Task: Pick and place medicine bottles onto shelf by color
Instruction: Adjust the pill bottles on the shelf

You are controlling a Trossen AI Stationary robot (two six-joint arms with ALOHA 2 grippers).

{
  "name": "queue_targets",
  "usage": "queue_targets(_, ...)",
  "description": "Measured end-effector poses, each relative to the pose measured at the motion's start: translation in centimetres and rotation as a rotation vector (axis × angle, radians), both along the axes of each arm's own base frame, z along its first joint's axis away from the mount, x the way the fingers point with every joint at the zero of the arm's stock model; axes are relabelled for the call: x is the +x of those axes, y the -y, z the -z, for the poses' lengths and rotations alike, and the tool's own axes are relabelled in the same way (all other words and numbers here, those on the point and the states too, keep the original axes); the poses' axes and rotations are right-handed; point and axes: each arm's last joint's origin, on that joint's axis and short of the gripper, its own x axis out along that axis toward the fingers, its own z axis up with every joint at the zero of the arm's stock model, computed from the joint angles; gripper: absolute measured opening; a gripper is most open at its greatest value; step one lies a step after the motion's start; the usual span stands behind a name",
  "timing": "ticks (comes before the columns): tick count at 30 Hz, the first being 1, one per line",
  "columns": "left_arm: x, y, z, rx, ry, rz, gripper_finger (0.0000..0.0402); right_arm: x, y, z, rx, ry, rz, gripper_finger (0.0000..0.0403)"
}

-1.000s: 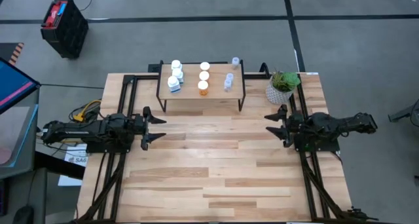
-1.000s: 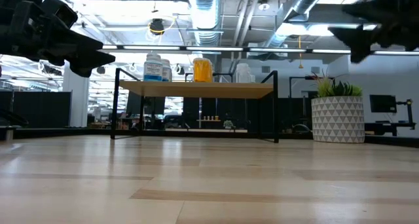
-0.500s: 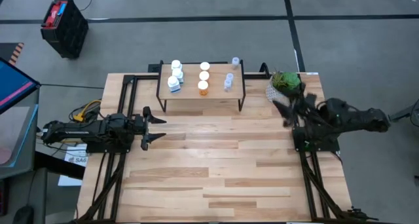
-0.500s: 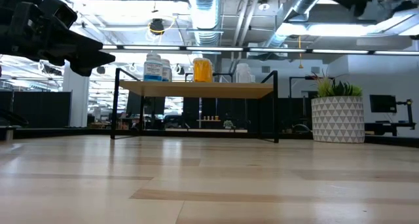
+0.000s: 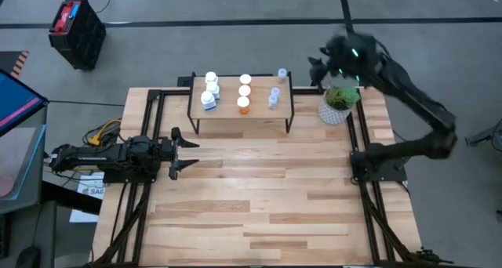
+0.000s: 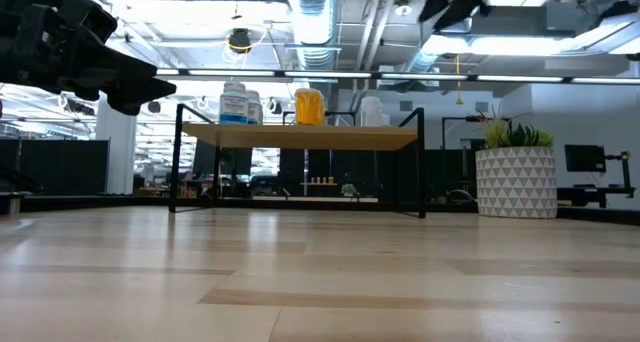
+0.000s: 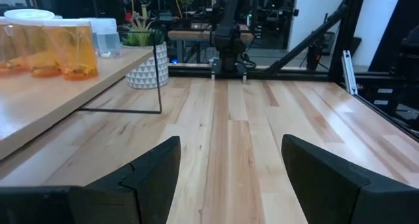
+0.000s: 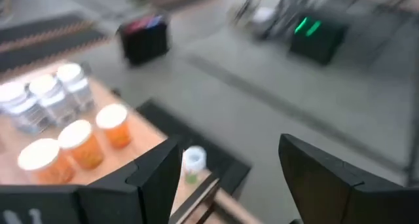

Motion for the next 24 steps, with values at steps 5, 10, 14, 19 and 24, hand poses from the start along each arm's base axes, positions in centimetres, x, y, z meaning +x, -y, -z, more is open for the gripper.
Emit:
queue_targets(5, 0.0, 0.0, 0.0, -0.017, 0.001, -0.002, 0.0254, 3.2, 6.6, 2.7, 0.194, -0.108, -0.014, 0.0275)
queue_targets(10, 0.0, 0.0, 0.0, -0.024, 0.001, -0.002, 0.0254, 6.0, 10.7, 6.6, 0.286, -0.215, 0.001, 0.0255)
queue_targets(14, 0.0, 0.0, 0.0, -0.024, 0.001, -0.002, 0.0254, 7.4, 12.4, 8.6, 0.327, -0.261, 0.001, 0.0227)
queue_targets(19, 0.0, 0.0, 0.0, -0.018, 0.001, -0.002, 0.0254, 7.9, 13.4, 9.8, 0.358, -0.296, 0.012, 0.0184)
queue_targets(24, 0.0, 0.0, 0.0, -0.017, 0.0, -0.002, 0.0254, 7.9, 13.8, 10.1, 0.307, -0.361, 0.1, 0.0142)
